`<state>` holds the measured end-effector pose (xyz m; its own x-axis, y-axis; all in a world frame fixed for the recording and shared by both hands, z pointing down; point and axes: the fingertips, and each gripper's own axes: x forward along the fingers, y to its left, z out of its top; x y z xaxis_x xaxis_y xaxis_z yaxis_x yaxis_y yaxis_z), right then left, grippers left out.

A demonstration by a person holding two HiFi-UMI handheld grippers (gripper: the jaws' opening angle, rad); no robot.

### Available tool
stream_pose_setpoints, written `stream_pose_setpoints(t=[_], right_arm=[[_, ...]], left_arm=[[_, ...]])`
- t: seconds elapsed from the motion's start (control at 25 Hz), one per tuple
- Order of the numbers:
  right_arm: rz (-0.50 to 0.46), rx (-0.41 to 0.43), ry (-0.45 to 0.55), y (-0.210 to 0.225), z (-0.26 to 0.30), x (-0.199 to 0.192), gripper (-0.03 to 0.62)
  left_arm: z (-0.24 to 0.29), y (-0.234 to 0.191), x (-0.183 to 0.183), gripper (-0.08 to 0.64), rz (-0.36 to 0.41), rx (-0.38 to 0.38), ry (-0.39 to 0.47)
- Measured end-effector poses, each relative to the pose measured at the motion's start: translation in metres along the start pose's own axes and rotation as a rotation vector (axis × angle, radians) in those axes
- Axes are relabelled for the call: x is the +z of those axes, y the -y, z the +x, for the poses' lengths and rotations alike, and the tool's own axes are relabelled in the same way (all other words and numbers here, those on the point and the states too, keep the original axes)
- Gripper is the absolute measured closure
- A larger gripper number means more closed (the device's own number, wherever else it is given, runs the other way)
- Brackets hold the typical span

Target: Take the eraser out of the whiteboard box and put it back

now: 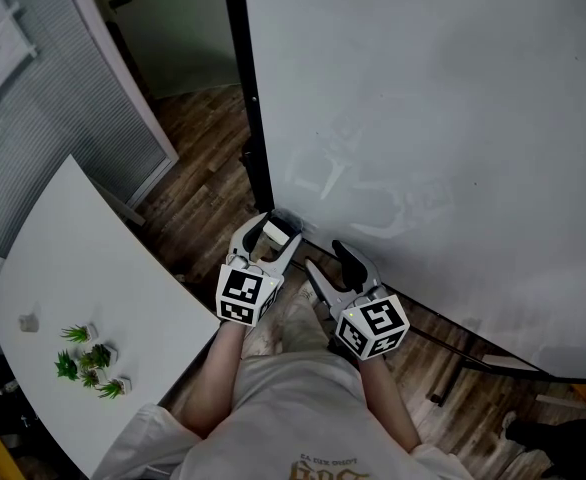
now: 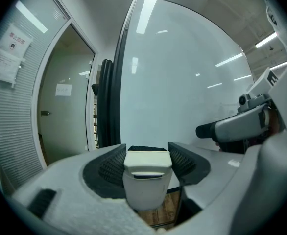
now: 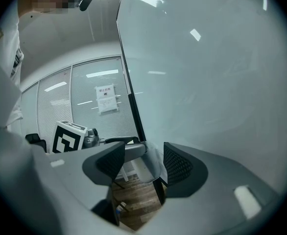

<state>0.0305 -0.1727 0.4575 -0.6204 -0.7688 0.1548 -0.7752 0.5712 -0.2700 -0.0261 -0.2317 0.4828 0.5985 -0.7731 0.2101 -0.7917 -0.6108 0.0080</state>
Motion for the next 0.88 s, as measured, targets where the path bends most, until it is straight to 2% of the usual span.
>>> stream_pose_setpoints(t=[0.16,0.88], right_arm=[[-0.002,-0.002,0.002,-0.001,-0.001,0.001,0.348],[-0.014,0.001,0.018,-0.012,-0.001,0.005,0.350]], left_arm=[[-0.002,-0.002,0.001,0.293,-0.017,0.003,0.006],[-0.012,-0.001,0.013,0.293,-0.001,0.003,0.032]])
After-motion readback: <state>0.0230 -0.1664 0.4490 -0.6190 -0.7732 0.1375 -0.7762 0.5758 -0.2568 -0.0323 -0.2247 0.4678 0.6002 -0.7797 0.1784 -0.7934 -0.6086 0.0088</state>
